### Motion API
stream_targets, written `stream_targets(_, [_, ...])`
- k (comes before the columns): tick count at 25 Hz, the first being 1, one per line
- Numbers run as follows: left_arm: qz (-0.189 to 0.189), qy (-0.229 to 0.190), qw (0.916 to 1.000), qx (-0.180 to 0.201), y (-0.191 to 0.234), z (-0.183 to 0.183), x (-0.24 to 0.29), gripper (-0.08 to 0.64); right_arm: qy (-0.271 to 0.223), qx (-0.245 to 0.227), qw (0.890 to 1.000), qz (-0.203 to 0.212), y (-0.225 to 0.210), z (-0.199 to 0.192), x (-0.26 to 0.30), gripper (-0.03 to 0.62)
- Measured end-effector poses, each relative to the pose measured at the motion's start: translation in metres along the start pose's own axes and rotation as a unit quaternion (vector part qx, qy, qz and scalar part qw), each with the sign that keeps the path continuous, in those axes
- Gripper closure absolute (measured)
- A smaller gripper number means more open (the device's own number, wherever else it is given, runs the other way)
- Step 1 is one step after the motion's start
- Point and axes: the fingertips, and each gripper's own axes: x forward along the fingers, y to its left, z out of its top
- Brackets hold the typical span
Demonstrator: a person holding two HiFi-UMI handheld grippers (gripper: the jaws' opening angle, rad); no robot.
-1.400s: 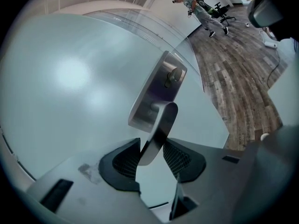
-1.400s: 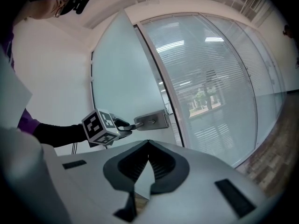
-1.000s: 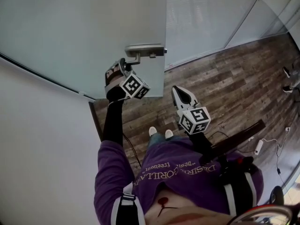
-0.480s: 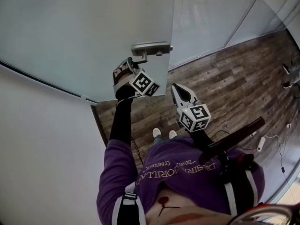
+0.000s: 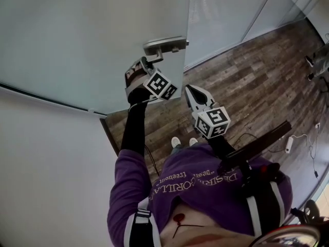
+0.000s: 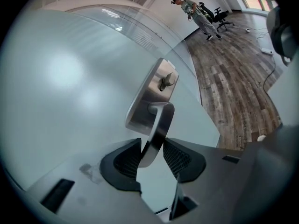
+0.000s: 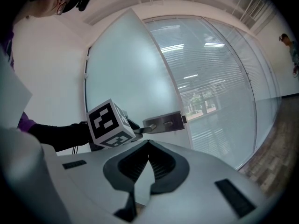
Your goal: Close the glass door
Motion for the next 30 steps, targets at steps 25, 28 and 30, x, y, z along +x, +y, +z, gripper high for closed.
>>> stream_targets(25, [0.005, -0.011, 0.9999, -0.009, 0.011, 0.007, 0.021, 0.42, 0.002, -0.017, 1.0, 0.017, -0.005, 0.0, 0.035, 0.595])
stream_targets(28, [0.011, -0.005, 0.9999, -0.01, 0.01, 0.004, 0.024, 0.42, 0.003, -0.019, 0.999, 0.029, -0.012, 0.001, 0.04, 0.595])
stream_targets(30, [0.006, 0.006, 0.9999, -0.013, 0.01, 0.002, 0.029, 0.42, 0.005, -0.018, 0.999, 0.032, -0.018, 0.0, 0.044, 0.596])
